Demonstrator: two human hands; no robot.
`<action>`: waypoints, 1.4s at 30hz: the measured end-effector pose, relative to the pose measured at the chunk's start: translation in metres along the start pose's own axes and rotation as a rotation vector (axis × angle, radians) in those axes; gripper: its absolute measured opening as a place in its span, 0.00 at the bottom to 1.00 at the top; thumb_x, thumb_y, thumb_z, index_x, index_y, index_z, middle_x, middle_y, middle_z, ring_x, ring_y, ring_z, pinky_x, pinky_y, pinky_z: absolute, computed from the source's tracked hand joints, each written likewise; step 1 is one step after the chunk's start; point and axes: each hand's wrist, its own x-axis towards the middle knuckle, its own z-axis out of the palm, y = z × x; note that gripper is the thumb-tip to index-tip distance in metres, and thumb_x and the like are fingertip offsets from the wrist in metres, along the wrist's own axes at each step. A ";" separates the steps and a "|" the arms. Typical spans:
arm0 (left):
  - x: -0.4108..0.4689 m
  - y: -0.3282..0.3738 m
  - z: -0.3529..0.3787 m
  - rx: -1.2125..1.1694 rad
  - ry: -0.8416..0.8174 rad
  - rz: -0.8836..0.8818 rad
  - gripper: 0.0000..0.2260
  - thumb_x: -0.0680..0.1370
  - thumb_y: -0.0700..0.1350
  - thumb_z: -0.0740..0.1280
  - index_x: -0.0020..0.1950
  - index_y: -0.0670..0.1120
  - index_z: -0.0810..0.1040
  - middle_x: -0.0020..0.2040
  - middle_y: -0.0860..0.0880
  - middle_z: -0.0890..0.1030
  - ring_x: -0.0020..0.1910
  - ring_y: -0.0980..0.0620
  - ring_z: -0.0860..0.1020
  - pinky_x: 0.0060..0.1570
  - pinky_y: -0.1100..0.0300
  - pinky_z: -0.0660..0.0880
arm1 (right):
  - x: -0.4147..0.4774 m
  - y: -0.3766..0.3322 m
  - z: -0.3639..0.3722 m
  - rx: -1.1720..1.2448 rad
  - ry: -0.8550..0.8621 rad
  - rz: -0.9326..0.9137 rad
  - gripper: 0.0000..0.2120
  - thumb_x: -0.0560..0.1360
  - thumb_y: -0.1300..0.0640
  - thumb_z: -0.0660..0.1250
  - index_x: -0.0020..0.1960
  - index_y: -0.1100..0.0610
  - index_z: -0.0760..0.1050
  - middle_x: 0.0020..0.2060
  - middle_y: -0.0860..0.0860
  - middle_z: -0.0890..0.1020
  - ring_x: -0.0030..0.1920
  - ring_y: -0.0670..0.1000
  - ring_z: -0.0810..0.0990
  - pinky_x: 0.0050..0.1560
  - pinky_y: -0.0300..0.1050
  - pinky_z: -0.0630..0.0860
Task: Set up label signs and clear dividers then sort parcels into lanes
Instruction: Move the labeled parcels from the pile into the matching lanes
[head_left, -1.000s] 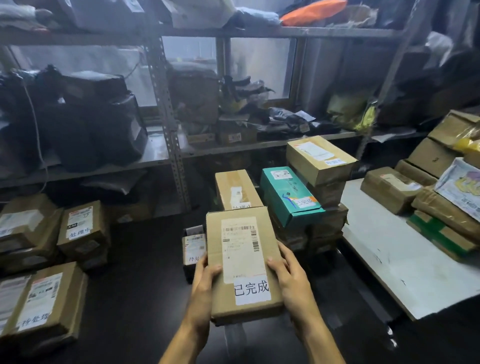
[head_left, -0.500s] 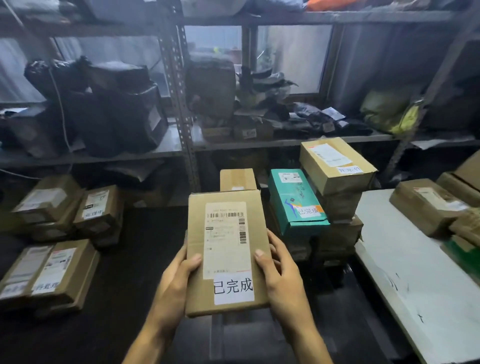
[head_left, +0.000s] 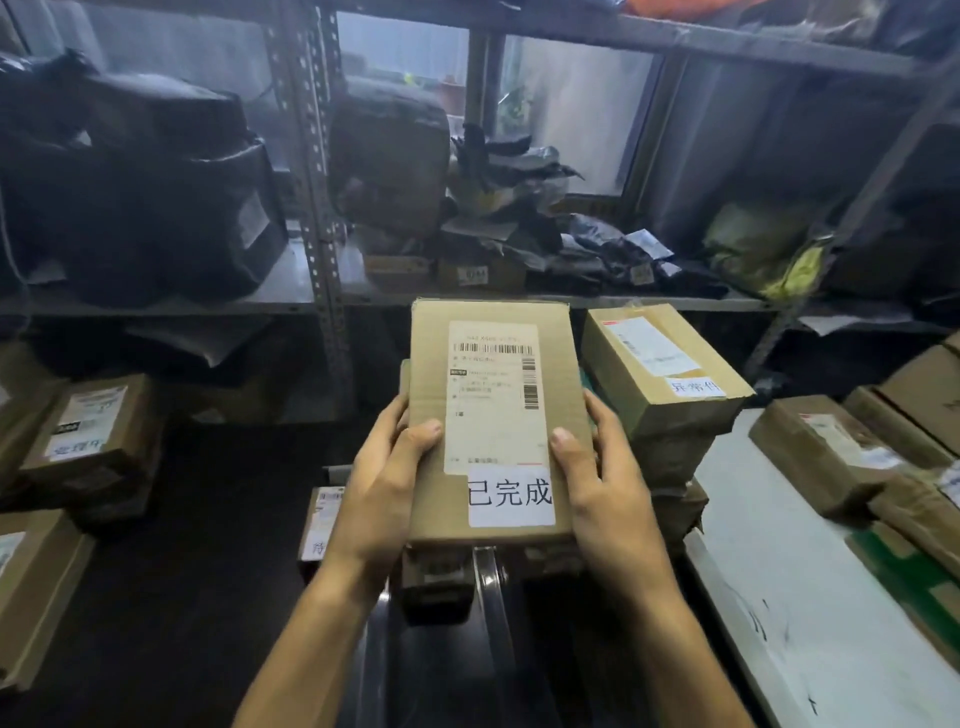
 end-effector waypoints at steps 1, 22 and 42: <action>0.010 -0.002 0.011 -0.003 0.002 -0.019 0.19 0.74 0.52 0.65 0.65 0.50 0.75 0.55 0.49 0.85 0.52 0.50 0.84 0.43 0.61 0.80 | 0.010 -0.001 -0.007 -0.041 0.027 -0.006 0.23 0.79 0.45 0.63 0.72 0.37 0.63 0.61 0.43 0.78 0.58 0.43 0.81 0.56 0.44 0.80; 0.149 -0.055 0.116 0.430 0.197 -0.242 0.14 0.77 0.50 0.59 0.60 0.52 0.76 0.55 0.52 0.82 0.53 0.50 0.80 0.57 0.50 0.77 | 0.176 0.033 -0.059 -1.059 -0.135 -0.208 0.27 0.80 0.42 0.57 0.76 0.50 0.62 0.76 0.57 0.59 0.73 0.59 0.57 0.71 0.56 0.55; 0.151 -0.038 0.125 0.659 0.156 -0.094 0.25 0.76 0.51 0.60 0.73 0.53 0.65 0.69 0.49 0.72 0.67 0.48 0.70 0.67 0.45 0.68 | 0.175 0.025 -0.060 -0.808 -0.116 -0.274 0.21 0.80 0.46 0.60 0.72 0.49 0.70 0.75 0.49 0.65 0.74 0.54 0.60 0.71 0.51 0.56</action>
